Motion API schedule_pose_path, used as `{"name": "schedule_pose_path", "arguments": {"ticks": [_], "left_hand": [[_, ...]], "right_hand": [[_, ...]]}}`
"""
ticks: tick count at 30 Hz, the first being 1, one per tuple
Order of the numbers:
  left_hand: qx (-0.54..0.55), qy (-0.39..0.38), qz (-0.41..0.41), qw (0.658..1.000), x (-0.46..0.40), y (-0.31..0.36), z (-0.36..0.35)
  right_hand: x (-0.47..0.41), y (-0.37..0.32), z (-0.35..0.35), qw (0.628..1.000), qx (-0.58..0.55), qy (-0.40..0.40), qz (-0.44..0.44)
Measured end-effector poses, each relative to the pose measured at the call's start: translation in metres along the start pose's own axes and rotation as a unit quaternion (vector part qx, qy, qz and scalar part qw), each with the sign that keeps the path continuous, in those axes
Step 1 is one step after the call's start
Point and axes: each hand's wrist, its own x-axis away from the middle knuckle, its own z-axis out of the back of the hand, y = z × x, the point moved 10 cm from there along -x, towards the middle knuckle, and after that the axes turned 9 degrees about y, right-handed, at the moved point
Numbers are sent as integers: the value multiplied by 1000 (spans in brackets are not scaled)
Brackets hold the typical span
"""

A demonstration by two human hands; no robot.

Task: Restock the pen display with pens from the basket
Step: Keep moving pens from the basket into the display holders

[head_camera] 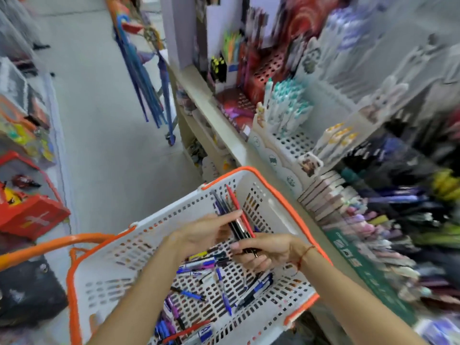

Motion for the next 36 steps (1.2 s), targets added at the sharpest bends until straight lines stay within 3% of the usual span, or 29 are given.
{"name": "schedule_pose_path", "arguments": {"ticks": [6, 11, 13, 16, 18, 20, 21, 25, 29, 32, 36], "left_hand": [[2, 34, -73, 997, -14, 31, -58], [6, 33, -60, 998, -25, 62, -97], [78, 53, -74, 993, -37, 81, -100], [122, 39, -90, 988, -51, 106, -111], [79, 6, -89, 993, -52, 113, -133], [-5, -18, -99, 995, -49, 114, -163], [-46, -31, -107, 993, -46, 114, -179], [-132, -87, -132, 979, -35, 115, -238], [-194, -120, -148, 963, -28, 119, -277], [-183, -127, -151, 963, -30, 115, -303], [-119, -84, -147, 978, -32, 109, -327]], "right_hand": [[43, -3, 22, 996, -38, 84, 16], [102, -25, 30, 983, -89, 125, 105], [127, -31, 39, 973, -76, 181, 124], [163, -32, 61, 939, -20, 332, 89], [196, -40, 87, 868, 9, 486, 103], [236, -58, 112, 749, 32, 635, 184], [250, -61, 121, 705, 11, 672, 225], [283, -47, 138, 638, -125, 691, 315], [327, -30, 125, 571, -153, 726, 351], [359, -10, 110, 504, -180, 752, 385], [408, 16, 86, 380, -164, 808, 419]]}}
